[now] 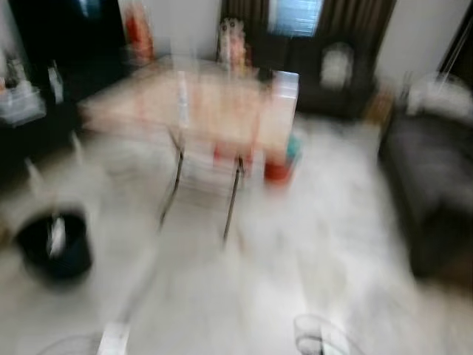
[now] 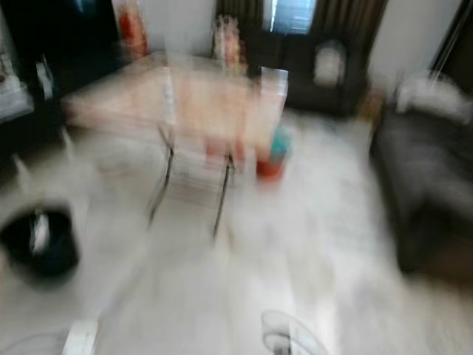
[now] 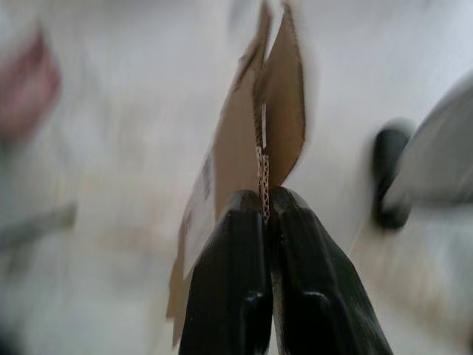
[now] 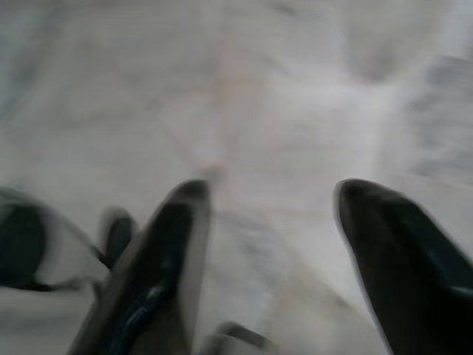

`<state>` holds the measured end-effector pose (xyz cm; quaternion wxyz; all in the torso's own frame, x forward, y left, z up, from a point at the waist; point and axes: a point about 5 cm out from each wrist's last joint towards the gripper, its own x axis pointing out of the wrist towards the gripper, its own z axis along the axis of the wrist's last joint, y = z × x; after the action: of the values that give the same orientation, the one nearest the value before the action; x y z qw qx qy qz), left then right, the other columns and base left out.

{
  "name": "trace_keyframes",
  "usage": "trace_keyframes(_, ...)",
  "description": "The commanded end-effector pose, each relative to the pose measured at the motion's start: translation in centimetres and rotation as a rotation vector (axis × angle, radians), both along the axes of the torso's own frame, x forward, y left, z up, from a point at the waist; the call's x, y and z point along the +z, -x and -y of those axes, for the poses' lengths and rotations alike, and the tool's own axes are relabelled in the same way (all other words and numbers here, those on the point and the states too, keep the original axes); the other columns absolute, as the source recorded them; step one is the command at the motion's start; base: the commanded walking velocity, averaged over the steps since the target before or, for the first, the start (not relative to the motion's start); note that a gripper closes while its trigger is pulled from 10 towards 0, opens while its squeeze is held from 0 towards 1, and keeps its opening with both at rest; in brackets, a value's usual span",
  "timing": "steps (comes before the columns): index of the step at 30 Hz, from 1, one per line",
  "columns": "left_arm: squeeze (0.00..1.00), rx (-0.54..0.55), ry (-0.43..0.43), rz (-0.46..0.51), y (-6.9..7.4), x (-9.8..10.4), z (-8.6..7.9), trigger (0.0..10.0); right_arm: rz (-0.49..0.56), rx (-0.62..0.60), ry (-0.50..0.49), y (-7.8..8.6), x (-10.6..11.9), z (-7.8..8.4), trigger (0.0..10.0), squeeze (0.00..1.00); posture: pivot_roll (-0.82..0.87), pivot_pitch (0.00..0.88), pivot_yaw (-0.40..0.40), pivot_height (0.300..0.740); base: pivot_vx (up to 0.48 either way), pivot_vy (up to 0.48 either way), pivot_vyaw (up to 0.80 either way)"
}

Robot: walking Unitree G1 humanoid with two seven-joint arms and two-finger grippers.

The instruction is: Picking trash to rubbish bin

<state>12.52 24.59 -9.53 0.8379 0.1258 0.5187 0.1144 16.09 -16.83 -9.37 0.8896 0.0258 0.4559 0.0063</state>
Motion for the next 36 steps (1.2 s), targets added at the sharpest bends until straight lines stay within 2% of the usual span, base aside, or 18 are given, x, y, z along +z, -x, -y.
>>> trace_keyframes(1,0.00,-0.030,-0.001,0.129,-4.17,1.54,0.41,10.0,0.000,0.003,0.003,-0.34,0.13,0.10,10.0,0.00,0.10,0.000,-0.053,0.740,0.349,0.000,0.54)
trace_keyframes(10,0.00,-0.039,0.002,0.145,-4.76,1.77,0.55,10.0,0.001,0.002,-0.003,-0.41,0.16,0.09,10.0,0.00,0.10,0.000,-0.050,0.740,0.348,0.000,0.16)
trace_keyframes(19,0.00,-0.041,0.003,0.147,-4.82,1.79,0.60,10.0,0.009,0.004,-0.010,-0.59,0.23,-0.13,10.0,0.00,0.10,0.000,-0.050,0.740,0.346,0.000,0.46)
trace_keyframes(36,0.00,-0.037,0.003,0.151,-4.81,1.78,0.65,10.0,0.030,0.025,-0.003,-1.20,0.51,-0.24,10.0,0.00,0.11,0.000,-0.062,0.740,0.346,0.000,0.76)
